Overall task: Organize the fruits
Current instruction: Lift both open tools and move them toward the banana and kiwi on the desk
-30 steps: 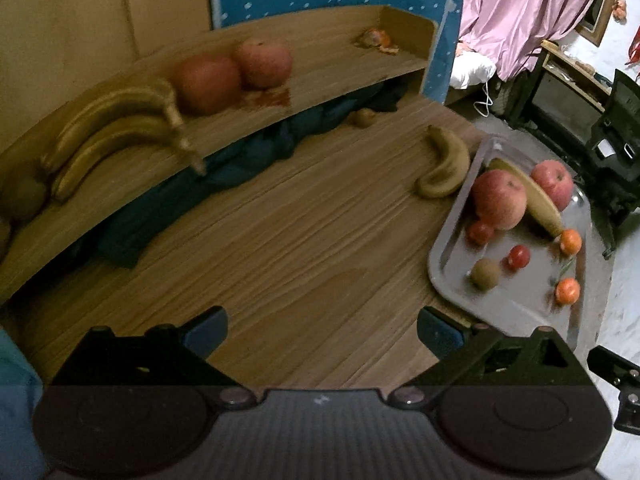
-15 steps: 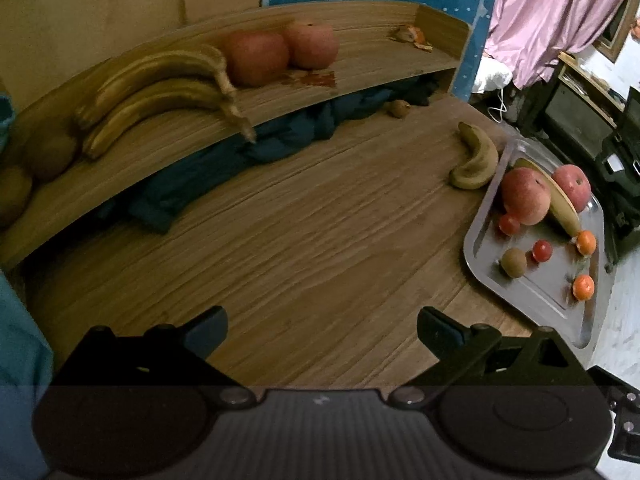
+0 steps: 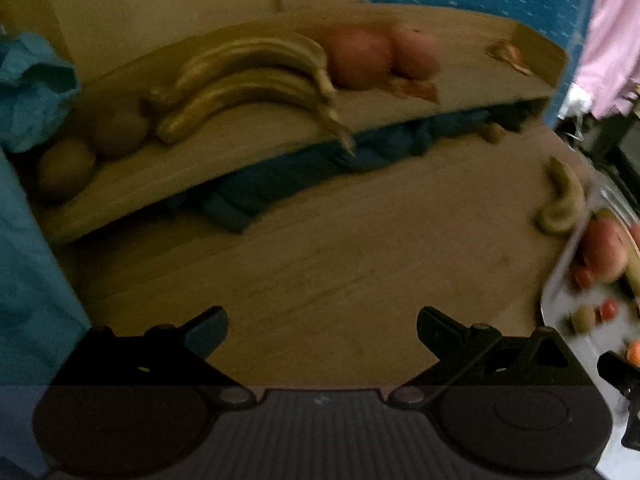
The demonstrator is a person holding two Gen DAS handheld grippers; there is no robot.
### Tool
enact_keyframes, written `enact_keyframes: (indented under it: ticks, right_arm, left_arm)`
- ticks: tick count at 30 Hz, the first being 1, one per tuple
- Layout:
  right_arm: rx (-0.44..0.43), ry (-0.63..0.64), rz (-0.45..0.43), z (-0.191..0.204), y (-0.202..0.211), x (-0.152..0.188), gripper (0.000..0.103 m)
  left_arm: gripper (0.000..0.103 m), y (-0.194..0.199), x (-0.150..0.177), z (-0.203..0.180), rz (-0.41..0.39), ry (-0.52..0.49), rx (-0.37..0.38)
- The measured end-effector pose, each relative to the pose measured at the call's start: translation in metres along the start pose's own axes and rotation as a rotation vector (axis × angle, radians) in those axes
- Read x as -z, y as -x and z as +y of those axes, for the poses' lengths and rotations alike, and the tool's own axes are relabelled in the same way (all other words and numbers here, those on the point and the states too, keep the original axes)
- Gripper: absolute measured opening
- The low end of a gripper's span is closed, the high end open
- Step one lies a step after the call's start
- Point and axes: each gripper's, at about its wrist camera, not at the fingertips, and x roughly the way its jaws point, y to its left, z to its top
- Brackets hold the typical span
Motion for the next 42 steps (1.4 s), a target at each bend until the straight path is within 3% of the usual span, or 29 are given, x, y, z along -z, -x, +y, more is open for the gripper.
enact_keyframes:
  ticks: [5,19,30,42]
  right_arm:
    - [-0.053,0.067,-0.022,-0.016,-0.026,-0.032,0.102]
    - [-0.115,0.210,-0.015,-0.069,-0.100,-0.091,0.102]
    - [-0.137,0.195,-0.002,-0.093,-0.125,-0.100,0.102]
    - [-0.158,0.164,0.026,-0.102,-0.145,-0.102,0.102]
  left_arm:
    - [0.103,-0.008,-0.022,-0.011,-0.002,0.056,-0.055]
    - [0.103,-0.051,-0.066,-0.078,0.025,0.088,-0.082]
    - [0.103,-0.072,-0.084,-0.106,0.048,0.060,-0.096]
    - [0.103,-0.097,-0.124,-0.159,0.010,-0.041,-0.021]
